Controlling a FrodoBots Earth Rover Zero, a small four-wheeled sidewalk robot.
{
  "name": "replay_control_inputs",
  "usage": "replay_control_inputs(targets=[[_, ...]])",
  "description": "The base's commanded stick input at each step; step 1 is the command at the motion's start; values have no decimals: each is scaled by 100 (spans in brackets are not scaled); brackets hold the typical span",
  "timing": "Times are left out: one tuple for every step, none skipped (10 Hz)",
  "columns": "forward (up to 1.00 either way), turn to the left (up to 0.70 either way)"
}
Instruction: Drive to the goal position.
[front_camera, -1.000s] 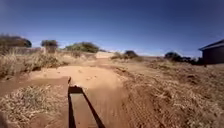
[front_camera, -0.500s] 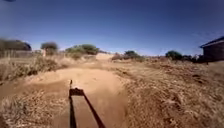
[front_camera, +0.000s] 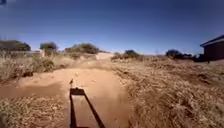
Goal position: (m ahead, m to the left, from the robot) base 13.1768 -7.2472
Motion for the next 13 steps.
replay_control_inputs(targets=[[50,0],[50,0],[50,0],[50,0],[50,0],[50,0],[50,0],[50,0],[50,0],[50,0],[50,0],[50,0],[50,0]])
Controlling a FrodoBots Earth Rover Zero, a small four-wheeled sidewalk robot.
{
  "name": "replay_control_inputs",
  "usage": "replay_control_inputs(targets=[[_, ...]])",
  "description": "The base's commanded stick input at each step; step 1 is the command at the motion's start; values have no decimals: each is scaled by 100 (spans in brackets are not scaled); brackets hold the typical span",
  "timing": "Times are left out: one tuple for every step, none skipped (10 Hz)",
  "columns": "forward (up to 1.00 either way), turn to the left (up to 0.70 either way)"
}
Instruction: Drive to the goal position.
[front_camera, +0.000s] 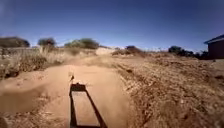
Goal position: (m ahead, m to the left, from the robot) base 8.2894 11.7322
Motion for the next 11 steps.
replay_control_inputs(targets=[[50,0],[50,0],[50,0],[50,0],[50,0],[50,0],[50,0],[50,0],[50,0],[50,0],[50,0]])
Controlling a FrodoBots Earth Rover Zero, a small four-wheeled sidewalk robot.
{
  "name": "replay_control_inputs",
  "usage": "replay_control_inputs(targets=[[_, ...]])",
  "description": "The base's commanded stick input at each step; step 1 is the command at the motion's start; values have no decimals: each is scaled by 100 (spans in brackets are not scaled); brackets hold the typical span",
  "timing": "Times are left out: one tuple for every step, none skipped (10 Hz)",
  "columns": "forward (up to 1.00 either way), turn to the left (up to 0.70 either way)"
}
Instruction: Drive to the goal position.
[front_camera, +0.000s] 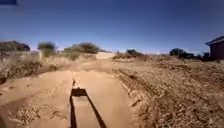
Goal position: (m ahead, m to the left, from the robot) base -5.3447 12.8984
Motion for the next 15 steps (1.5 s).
replay_control_inputs(targets=[[50,0],[50,0],[50,0],[50,0],[50,0],[50,0],[50,0],[50,0],[50,0],[50,0],[50,0],[50,0],[50,0],[50,0],[50,0]])
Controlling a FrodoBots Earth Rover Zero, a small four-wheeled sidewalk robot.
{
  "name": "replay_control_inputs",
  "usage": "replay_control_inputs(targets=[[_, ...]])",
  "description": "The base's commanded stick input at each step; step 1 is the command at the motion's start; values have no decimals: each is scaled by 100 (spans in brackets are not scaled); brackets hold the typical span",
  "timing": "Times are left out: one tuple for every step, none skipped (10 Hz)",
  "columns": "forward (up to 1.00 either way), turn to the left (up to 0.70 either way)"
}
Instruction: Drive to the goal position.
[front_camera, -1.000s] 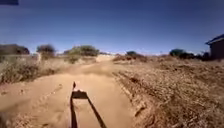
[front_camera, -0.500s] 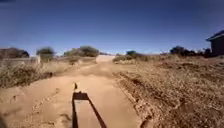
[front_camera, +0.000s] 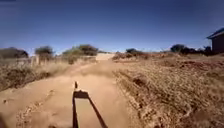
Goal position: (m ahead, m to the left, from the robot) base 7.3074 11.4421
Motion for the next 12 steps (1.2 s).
replay_control_inputs(targets=[[50,0],[50,0],[50,0],[50,1],[50,3],[50,37],[50,34],[50,13],[50,1],[50,3],[50,5],[50,3]])
